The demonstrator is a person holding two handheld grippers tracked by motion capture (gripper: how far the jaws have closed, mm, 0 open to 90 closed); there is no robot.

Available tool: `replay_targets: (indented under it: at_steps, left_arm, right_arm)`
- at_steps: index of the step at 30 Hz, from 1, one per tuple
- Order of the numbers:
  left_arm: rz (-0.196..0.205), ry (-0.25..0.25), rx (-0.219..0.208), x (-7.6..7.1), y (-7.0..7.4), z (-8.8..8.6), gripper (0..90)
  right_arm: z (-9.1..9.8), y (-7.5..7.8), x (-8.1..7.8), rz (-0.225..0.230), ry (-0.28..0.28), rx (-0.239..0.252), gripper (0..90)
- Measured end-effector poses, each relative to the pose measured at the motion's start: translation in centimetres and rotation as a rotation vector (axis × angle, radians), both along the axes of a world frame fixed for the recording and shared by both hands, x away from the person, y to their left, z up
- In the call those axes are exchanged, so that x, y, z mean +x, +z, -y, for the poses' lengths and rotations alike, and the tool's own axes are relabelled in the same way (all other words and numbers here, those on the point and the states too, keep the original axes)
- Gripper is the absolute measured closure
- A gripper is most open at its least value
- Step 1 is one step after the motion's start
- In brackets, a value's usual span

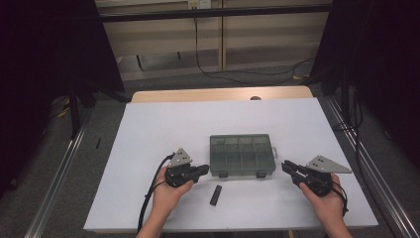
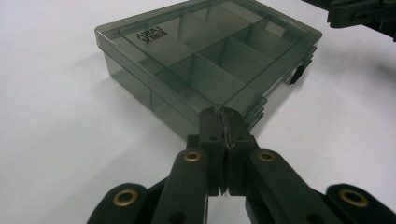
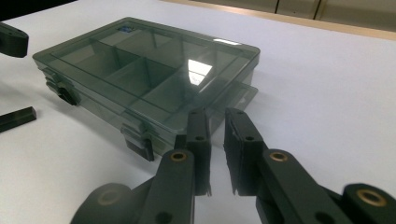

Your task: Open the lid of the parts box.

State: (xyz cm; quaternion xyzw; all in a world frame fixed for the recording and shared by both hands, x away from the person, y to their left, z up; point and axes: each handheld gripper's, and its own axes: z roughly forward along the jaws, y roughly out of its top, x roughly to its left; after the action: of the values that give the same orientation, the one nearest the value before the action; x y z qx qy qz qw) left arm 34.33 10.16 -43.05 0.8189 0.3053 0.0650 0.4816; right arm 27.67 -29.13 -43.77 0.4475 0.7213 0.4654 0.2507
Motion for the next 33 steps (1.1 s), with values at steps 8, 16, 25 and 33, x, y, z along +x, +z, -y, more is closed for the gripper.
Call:
replay_targets:
  at_steps: [8, 16, 25, 33]
  left_arm:
    - [-0.019, -0.008, 0.020, 0.0, -0.2, 0.3, 90.0]
    - [-0.020, 0.008, 0.038, 0.0, -0.4, 0.4, 90.0]
    - [-0.037, 0.014, 0.062, 0.0, -0.7, 0.5, 90.0]
    - [-0.042, 0.017, 0.090, 0.0, -0.9, 0.5, 90.0]
  right_arm:
    - [-0.2, -0.4, 0.0, -0.031, 0.009, -0.018, 84.8]
    - [-0.9, -0.5, 0.4, -0.055, 0.025, -0.046, 87.1]
    - [-0.9, -0.7, 0.8, -0.104, 0.030, -0.037, 88.3]
    - [-1.2, -0.8, 1.0, -0.116, 0.043, -0.059, 88.3]
